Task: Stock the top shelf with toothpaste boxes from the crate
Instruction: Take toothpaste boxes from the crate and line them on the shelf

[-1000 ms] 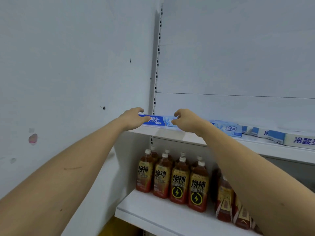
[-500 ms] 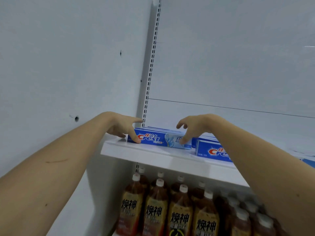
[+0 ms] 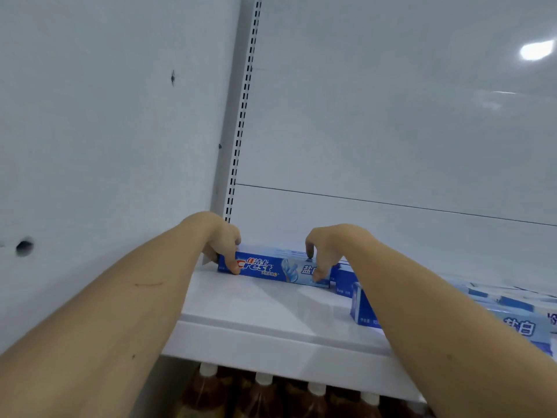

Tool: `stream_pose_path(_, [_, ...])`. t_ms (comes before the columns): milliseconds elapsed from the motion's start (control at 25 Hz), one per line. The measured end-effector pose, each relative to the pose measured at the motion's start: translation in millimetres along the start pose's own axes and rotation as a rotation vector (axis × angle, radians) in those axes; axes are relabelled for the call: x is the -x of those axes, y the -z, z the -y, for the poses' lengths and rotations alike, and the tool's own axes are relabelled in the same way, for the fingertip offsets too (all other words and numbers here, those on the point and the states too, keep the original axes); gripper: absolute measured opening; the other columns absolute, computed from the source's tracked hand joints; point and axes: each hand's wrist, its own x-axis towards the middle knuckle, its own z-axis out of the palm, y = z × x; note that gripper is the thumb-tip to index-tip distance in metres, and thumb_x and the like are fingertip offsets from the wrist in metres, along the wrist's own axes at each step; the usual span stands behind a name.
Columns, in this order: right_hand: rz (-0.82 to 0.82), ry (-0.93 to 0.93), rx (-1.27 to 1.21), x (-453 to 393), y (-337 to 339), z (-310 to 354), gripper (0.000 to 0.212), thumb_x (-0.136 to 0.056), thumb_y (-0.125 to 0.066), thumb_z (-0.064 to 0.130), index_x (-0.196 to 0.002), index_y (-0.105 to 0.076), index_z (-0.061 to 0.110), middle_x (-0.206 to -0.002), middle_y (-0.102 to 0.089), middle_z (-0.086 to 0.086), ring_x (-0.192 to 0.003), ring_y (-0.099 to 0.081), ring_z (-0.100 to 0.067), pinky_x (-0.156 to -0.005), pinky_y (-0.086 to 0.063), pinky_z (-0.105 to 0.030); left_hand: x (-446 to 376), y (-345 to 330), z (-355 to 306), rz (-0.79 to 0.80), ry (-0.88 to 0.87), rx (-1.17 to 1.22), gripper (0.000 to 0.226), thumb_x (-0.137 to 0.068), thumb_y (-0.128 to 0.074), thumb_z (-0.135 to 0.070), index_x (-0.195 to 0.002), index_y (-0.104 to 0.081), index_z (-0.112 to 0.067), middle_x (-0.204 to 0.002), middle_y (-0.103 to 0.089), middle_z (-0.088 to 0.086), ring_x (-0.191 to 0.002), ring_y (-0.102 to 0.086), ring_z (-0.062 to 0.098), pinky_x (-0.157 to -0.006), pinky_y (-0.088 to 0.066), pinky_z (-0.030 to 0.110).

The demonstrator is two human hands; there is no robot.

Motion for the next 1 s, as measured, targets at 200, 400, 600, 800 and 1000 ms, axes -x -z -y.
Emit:
stream_pose_path(200, [0.150, -0.098, -0.622, -6, 15, -20, 0.083, -0.079, -0.069, 0.060, -0.138, -0.046, 0.007, -0.136, -0.053, -0.013, -0.112, -0.062, -0.035, -0.098, -0.051, -0.049, -8, 16, -10, 0.106, 0.148, 0.383, 0.144, -0.038, -0.076, -0.080, -0.151, -0.023, -0.008, -0.155, -0.028, 0.015, -0.131, -0.046, 0.037, -0.107, -0.042, 0.051])
stream_pose_path(400, [0.052, -0.295, -0.932, -30, 4, -28, 0.073, -0.097, -0.041, 0.053, -0.138, -0.040, -0.007, -0.131, -0.052, -0.024, -0.115, -0.060, -0.038, -0.102, -0.048, -0.047, -54, 7, -12, 0.011, 0.194, 0.505, 0.125, -0.058, -0.045, -0.093, -0.152, -0.020, -0.014, -0.145, -0.044, 0.019, -0.126, -0.054, 0.036, -0.108, -0.042, 0.047])
stream_pose_path(600, [0.048, -0.218, -0.792, -36, 1, -25, 0.056, -0.104, -0.038, 0.034, -0.148, -0.031, 0.000, -0.138, -0.050, -0.021, -0.123, -0.055, -0.034, -0.108, -0.043, -0.042, -56, -13, 4, -0.041, 0.162, 0.556, 0.073, -0.081, -0.049, -0.075, -0.119, -0.055, -0.013, -0.097, -0.076, 0.008, -0.095, -0.073, 0.021, -0.093, -0.054, 0.033])
stream_pose_path(800, [0.050, -0.170, -0.765, -33, 5, -22, 0.053, -0.105, -0.038, 0.029, -0.150, -0.029, 0.003, -0.140, -0.050, -0.020, -0.128, -0.051, -0.032, -0.111, -0.039, -0.041, -45, -14, 1, -0.019, 0.171, 0.733, 0.059, -0.086, -0.055, -0.063, -0.114, -0.051, -0.011, -0.076, -0.075, 0.009, -0.060, -0.072, 0.018, -0.052, -0.056, 0.025])
stream_pose_path(1000, [0.094, -0.214, -0.838, -43, -4, -30, 0.051, -0.101, -0.046, 0.032, -0.139, -0.048, -0.002, -0.134, -0.054, -0.022, -0.123, -0.055, -0.033, -0.108, -0.043, -0.042, -35, -19, -2, 0.010, 0.173, 0.777, 0.059, -0.088, -0.056, -0.059, -0.122, -0.053, -0.011, -0.082, -0.076, 0.009, -0.062, -0.073, 0.018, -0.052, -0.057, 0.025])
